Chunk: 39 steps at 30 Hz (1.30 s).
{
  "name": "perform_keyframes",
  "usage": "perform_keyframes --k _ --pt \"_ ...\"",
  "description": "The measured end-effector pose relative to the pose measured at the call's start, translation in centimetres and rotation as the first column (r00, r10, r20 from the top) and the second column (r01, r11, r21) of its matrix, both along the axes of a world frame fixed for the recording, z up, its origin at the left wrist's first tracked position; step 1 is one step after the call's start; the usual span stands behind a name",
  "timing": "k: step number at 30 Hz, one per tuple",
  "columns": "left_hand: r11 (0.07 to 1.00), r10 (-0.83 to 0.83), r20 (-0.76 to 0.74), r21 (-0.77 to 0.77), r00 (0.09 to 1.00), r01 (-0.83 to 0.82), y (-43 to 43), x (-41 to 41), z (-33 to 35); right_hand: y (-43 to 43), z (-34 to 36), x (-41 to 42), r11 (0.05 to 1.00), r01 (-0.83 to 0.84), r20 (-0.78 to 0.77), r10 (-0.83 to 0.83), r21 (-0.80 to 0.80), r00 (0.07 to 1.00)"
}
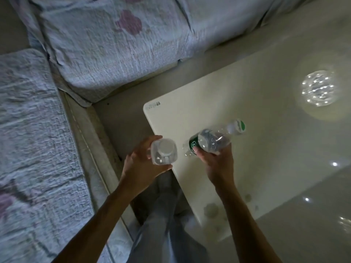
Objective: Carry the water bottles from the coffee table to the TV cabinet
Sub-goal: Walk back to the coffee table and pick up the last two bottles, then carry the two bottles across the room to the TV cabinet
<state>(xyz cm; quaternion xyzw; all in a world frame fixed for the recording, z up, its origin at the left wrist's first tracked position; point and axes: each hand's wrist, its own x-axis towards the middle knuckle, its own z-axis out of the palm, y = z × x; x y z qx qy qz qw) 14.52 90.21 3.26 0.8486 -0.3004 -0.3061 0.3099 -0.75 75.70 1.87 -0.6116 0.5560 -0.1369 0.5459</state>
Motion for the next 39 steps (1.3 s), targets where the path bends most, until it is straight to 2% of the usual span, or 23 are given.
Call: perform_keyframes --k 2,4,8,15,19,23,28,32,39 --pt "0.994 -0.102 -0.096 -0.051 0.990 0.098 -0.1 -0.9 1.8 1.5 1.7 -1.9 0.998 0.040 -0.017 -0.039 0.056 0.999" --pt "0.965 -0.250 -0.089 -0.098 0.964 0.242 -0.9 -3.9 6.1 2.5 5.9 -5.8 0.988 0.133 0.006 -0.134 0.080 0.991" --pt "0.947 -0.314 -0.156 -0.126 0.936 0.297 -1.4 -7.9 11.7 3.8 11.2 -10.4 0.975 0.220 0.003 -0.220 0.043 0.975" --pt "0.858 -0.498 -0.062 -0.175 0.865 0.482 -3.1 -16.1 19.9 5.1 20.9 -19.9 0.931 0.341 0.021 -0.342 -0.131 0.940" --pt "0.756 -0.640 -0.008 -0.187 0.768 0.627 -4.6 -20.4 22.7 6.7 23.9 -25.7 0.876 0.422 0.009 -0.432 -0.232 0.902" --pt "0.641 -0.752 0.003 -0.233 0.659 0.732 -6.0 -24.3 24.8 9.1 25.2 -30.7 0.810 0.531 -0.028 -0.554 -0.249 0.832" --pt "0.460 -0.877 0.008 -0.274 0.480 0.845 -7.5 -28.6 26.2 13.3 26.3 -35.3 0.683 0.690 -0.075 -0.722 -0.238 0.688" --pt "0.279 -0.955 0.011 -0.293 0.295 0.914 -8.3 -31.4 27.1 16.8 26.5 -36.3 0.524 0.802 -0.133 -0.851 -0.288 0.508" --pt "0.021 -0.999 0.036 -0.256 0.031 0.966 -7.9 -34.4 28.0 23.2 27.6 -34.5 0.240 0.919 -0.127 -0.969 -0.311 0.210"
